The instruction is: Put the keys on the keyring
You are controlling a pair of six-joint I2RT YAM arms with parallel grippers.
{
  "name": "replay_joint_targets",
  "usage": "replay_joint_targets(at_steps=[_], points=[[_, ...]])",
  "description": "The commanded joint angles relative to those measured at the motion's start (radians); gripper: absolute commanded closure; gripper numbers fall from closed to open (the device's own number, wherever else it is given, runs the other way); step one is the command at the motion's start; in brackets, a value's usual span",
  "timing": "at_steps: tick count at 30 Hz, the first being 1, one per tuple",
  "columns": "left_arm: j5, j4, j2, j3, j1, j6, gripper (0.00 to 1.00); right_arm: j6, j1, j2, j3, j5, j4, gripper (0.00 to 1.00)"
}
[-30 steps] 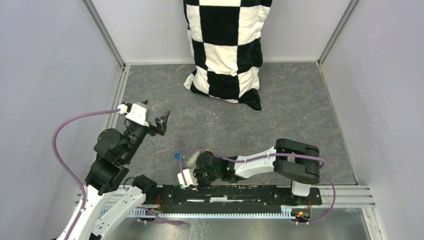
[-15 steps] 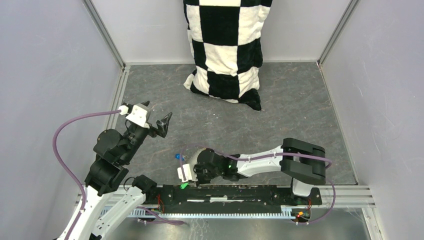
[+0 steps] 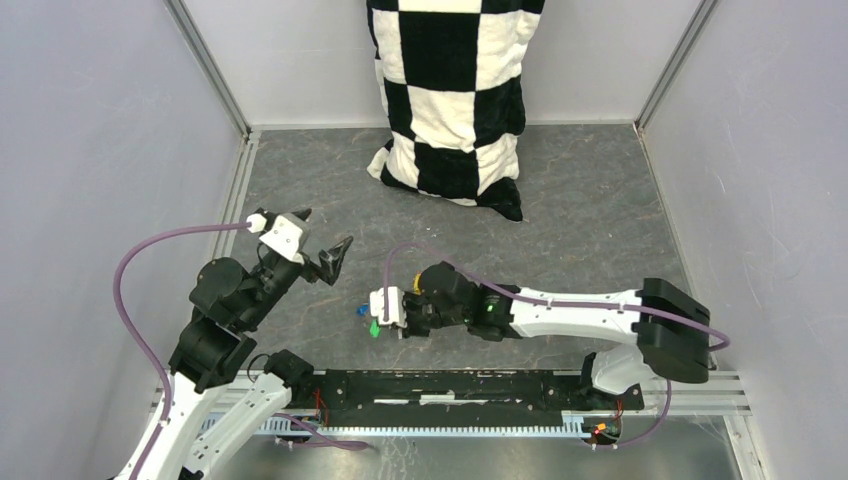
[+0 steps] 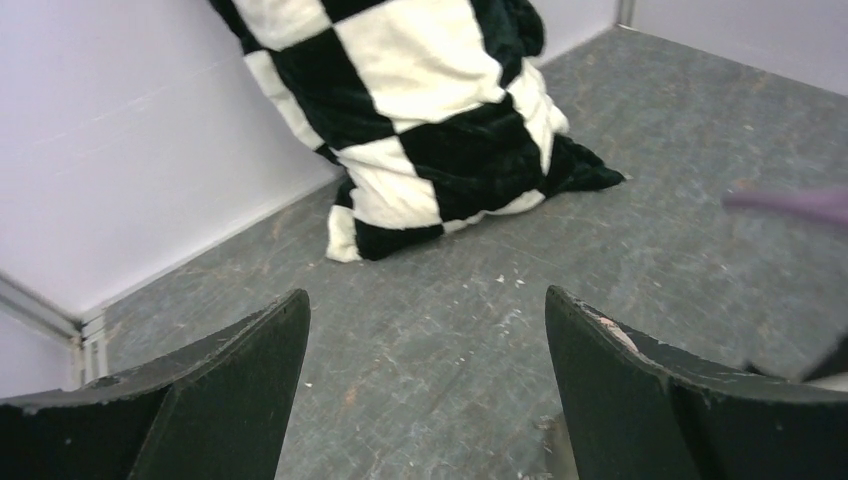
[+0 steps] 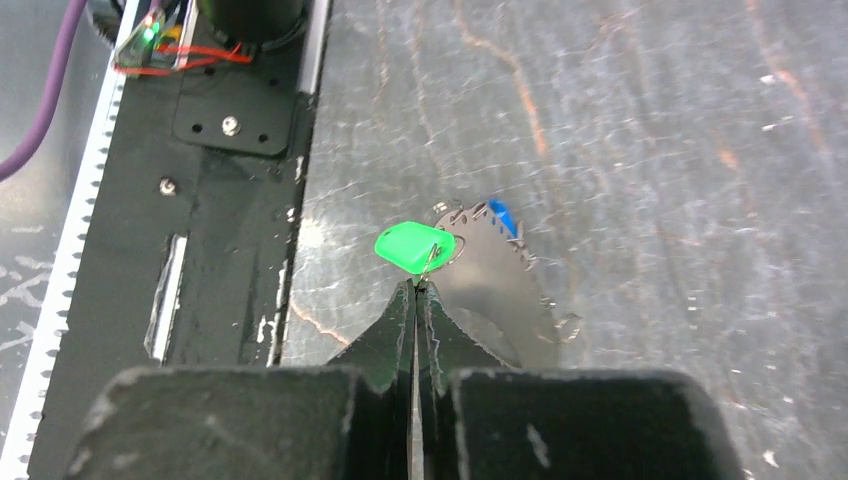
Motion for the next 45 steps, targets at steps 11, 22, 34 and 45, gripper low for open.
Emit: replay_joint_targets(at_steps=[11, 22, 34, 45], points=[[0.588, -0.324, -0.004, 0.064, -0.002, 0.232, 0.08, 0.005, -0.132, -0.215, 0.172, -0.052, -0.104, 1.0], [0.638, -0.223, -0.1, -0.061, -0.003, 0.527, 0.0, 0.102, -0.141, -0.217, 0.278, -0.025, -0.146, 1.0], [0.55, -0.079, -0.024, -0.09, -0.002, 0.424, 0.0, 0.188, -0.141, -0.151, 0.434, 0.051, -0.253, 1.0], [0.581, -0.039, -0.034, -0.139, -0.002, 0.5, 0.01, 0.211, -0.141, -0.137, 0.461, 0.056, -0.268, 1.0]])
